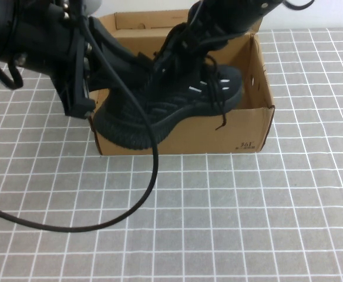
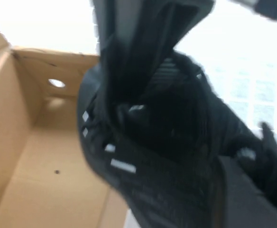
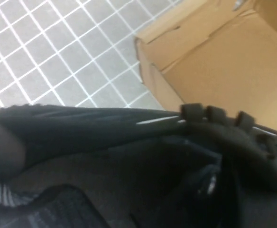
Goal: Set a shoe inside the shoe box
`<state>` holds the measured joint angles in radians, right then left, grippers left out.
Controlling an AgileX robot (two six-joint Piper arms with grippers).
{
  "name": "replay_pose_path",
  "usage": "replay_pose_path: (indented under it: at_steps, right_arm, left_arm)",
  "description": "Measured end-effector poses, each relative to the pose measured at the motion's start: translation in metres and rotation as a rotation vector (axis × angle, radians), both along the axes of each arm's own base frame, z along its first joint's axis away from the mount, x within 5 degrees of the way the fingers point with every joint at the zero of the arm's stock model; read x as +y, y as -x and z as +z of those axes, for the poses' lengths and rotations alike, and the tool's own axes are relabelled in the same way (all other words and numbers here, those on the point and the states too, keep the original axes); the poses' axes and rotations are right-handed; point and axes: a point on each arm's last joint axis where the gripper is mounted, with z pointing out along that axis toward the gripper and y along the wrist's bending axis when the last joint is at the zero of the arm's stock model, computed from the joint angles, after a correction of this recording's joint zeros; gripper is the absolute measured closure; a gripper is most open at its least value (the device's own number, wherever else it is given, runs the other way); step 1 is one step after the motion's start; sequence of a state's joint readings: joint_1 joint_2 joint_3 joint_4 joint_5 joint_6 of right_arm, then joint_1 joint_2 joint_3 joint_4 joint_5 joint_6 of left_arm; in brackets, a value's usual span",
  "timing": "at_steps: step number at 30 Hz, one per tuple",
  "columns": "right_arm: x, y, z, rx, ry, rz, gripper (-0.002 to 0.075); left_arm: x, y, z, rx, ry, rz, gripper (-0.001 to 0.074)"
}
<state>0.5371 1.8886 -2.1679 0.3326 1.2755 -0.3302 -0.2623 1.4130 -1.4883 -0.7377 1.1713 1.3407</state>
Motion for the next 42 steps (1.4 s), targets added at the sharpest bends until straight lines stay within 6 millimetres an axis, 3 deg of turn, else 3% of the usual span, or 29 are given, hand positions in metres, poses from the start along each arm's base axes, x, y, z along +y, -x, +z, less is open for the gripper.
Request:
replay_pose_path:
  at_steps: [2, 9, 12, 28, 34, 42]
  right_arm:
    - [-0.003, 0.0, 0.002, -0.006, 0.012, -0.023, 0.0729]
    - [-0.011, -0.004, 0.0, 0.001, 0.051, -0.122, 0.0729]
    - [-0.013, -0.006, 0.0, 0.005, 0.063, -0.162, 0.0729]
    - [-0.003, 0.0, -0.002, -0.018, 0.127, -0.233, 0.073]
    - [-0.003, 0.0, -0.002, -0.011, 0.122, -0.248, 0.073]
    - [-0.004, 0.0, -0.002, -0.012, 0.125, -0.254, 0.073]
  left_arm:
    - [0.0, -0.002, 0.001, -0.016, 0.007, 0.015, 0.0589]
    - [0.002, -0.011, 0.006, -0.101, 0.036, 0.097, 0.0162]
    - [0.002, -0.013, 0.007, -0.118, 0.043, 0.113, 0.0083]
    - [0.0, -0.01, 0.006, -0.025, 0.073, 0.149, 0.0069]
    - [-0.024, -0.003, 0.004, 0.056, 0.086, 0.246, 0.0069]
    - [-0.052, 0.011, -0.003, 0.133, 0.039, 0.503, 0.0069]
